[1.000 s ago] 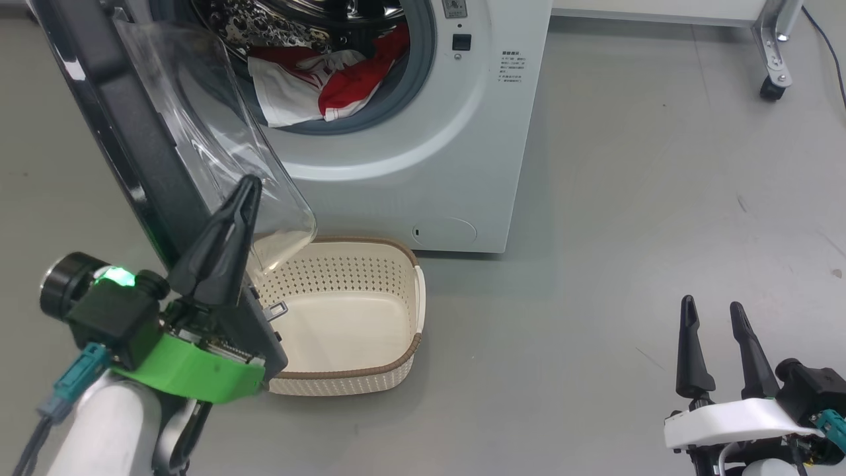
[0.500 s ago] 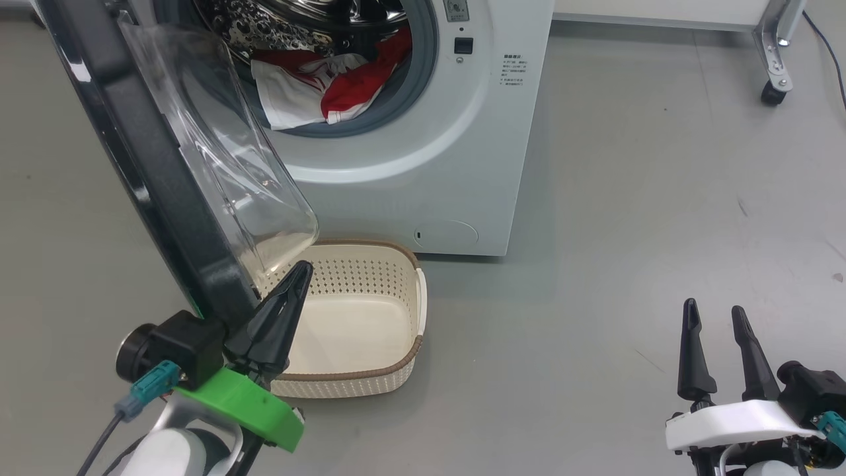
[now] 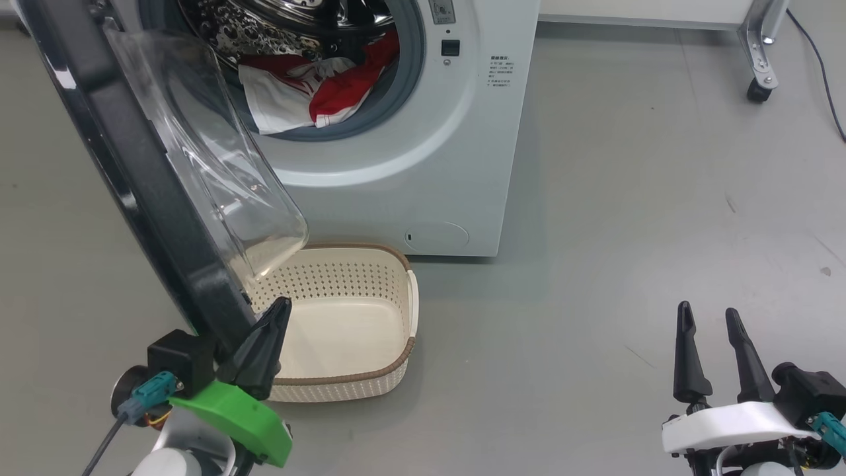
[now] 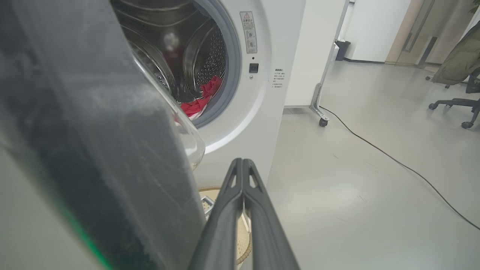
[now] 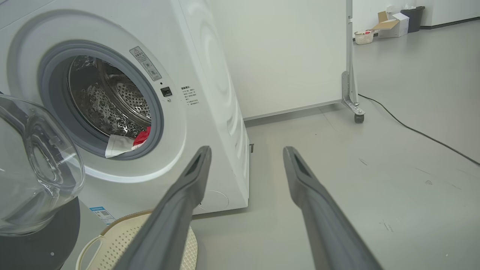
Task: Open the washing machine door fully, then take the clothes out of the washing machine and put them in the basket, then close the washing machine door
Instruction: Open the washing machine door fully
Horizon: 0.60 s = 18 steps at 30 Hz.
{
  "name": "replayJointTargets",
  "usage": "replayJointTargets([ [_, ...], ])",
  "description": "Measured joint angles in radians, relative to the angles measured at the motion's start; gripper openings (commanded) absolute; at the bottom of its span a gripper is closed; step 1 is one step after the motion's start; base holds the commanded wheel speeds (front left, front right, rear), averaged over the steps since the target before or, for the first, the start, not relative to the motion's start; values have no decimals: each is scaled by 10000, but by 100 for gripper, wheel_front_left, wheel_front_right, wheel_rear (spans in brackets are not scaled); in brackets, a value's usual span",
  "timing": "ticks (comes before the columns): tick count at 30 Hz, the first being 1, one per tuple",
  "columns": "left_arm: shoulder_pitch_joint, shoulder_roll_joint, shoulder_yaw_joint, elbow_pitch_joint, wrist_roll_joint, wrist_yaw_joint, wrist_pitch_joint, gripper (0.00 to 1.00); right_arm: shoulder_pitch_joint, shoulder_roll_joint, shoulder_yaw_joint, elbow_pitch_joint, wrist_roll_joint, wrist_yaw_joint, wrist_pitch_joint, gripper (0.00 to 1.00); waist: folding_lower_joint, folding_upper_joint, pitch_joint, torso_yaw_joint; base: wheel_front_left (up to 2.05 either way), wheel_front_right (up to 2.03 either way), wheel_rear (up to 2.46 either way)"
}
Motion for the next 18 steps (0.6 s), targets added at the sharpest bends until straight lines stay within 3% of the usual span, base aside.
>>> replayJointTargets([
  [18,-13,-10,280,757,-90,12,8,0,-1,21,-98,2,0,56,0,100,0,0,271,-105,0,0,0],
])
